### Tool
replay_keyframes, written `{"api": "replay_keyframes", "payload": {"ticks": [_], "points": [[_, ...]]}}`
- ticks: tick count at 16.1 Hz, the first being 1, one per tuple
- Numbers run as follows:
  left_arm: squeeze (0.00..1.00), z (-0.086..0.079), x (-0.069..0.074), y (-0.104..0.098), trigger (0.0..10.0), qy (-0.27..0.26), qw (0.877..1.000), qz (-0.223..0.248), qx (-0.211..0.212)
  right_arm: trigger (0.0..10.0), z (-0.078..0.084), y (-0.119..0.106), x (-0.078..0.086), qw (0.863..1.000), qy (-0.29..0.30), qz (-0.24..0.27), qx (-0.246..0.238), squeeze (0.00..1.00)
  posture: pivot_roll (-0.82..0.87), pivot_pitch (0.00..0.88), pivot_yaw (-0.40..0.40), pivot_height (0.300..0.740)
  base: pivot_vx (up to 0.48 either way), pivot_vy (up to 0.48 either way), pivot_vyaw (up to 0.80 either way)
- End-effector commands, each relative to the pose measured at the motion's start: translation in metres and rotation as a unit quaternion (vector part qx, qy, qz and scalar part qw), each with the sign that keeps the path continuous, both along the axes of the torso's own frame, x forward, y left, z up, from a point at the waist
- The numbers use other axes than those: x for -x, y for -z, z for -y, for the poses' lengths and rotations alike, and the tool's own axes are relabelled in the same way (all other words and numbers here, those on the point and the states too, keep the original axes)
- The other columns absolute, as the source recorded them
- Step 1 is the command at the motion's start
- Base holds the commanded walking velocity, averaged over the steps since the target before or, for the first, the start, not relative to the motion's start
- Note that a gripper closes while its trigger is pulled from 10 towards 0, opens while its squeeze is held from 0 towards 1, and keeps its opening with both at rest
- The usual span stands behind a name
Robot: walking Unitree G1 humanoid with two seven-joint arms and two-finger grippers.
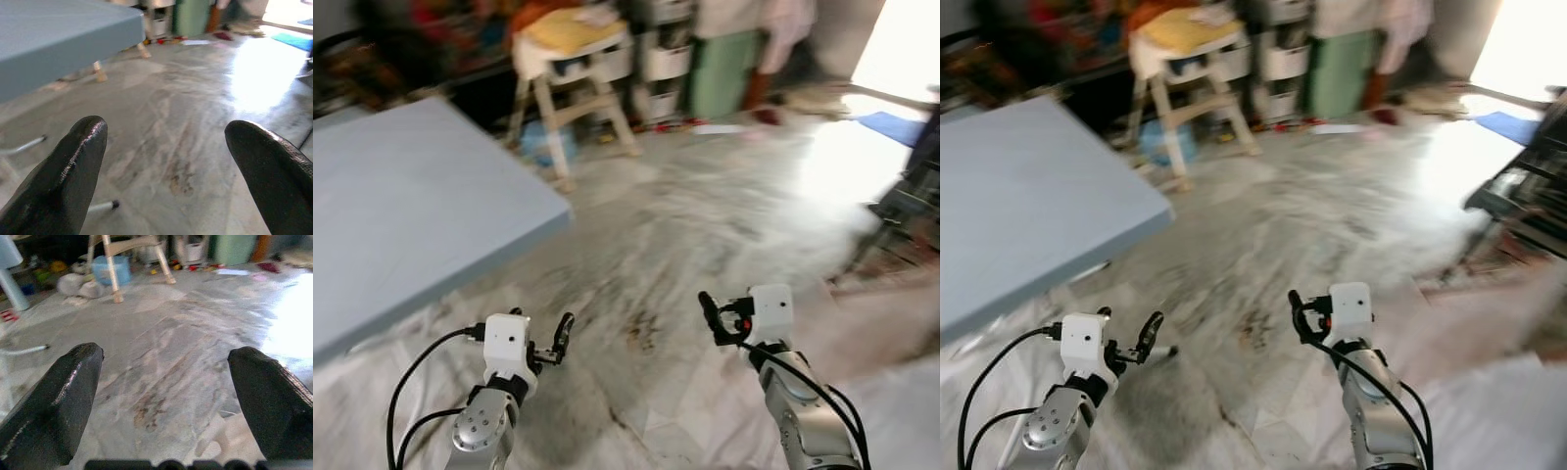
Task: Hang hanger
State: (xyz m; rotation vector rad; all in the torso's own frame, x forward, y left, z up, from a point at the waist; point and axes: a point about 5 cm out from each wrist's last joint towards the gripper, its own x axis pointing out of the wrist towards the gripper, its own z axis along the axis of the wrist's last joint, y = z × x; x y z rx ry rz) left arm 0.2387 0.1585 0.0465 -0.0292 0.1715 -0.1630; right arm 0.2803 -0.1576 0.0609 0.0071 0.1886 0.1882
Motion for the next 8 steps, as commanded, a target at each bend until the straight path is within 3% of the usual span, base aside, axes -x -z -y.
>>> {"api": "replay_keyframes", "payload": {"ticks": [1,6,8], "points": [[0.00,-0.0057,0.0015,0.0035,10.0,-0.011,1.000,-0.011,-0.004,10.0,-0.0043,-0.0027,0.0010,1.000,-0.010,0.004,0.003,0.00,-0.03,0.000,0.019,0.740,0.000,0.480,-0.78],[0.00,-0.0005,-0.0036,-0.0002,10.0,-0.009,1.000,-0.001,0.001,10.0,0.0008,-0.0077,0.0013,1.000,-0.003,0.013,0.009,0.00,-0.04,0.000,0.015,0.740,0.000,0.453,-0.72],[0.00,0.0024,-0.0063,0.0002,10.0,-0.004,1.000,-0.001,0.003,10.0,0.0027,-0.0082,0.0005,1.000,0.006,0.017,0.012,0.00,-0.05,0.000,0.020,0.740,0.000,0.307,0.00]]}}
